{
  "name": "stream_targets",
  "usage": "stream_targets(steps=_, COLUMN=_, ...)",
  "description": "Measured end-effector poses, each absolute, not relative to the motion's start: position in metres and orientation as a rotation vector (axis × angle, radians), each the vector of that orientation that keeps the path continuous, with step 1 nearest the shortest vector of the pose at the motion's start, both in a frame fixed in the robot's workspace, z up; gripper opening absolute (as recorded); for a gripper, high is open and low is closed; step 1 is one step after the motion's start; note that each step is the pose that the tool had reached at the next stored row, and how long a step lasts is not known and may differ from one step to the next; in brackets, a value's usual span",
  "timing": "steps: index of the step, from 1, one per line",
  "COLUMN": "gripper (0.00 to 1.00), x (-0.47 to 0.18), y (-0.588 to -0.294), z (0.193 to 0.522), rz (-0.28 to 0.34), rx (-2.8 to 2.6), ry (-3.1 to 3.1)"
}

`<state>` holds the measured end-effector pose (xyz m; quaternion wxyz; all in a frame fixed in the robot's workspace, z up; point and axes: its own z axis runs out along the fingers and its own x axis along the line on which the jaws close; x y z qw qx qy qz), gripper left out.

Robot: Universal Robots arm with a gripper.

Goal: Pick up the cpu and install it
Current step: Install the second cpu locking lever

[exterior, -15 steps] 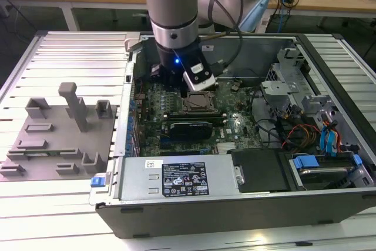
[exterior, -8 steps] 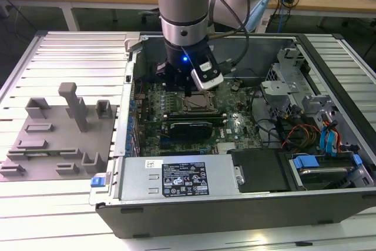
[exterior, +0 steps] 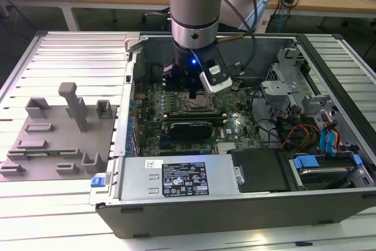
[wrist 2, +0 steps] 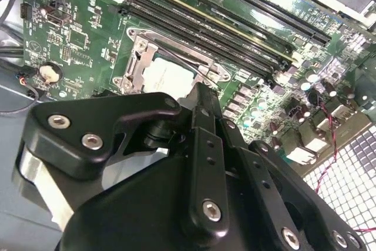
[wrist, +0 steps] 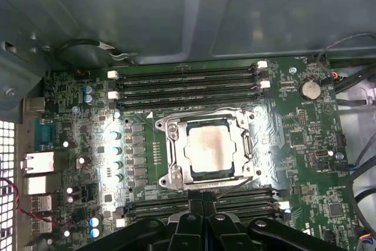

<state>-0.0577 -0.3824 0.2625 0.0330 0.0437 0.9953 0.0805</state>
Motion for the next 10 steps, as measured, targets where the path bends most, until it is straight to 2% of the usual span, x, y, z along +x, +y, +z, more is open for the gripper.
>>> stream_targets(steps=10, gripper=0.11, x=-0.0577, y=-0.3901, z=0.2603, rz=0.248, rx=0.135, ry=3.063)
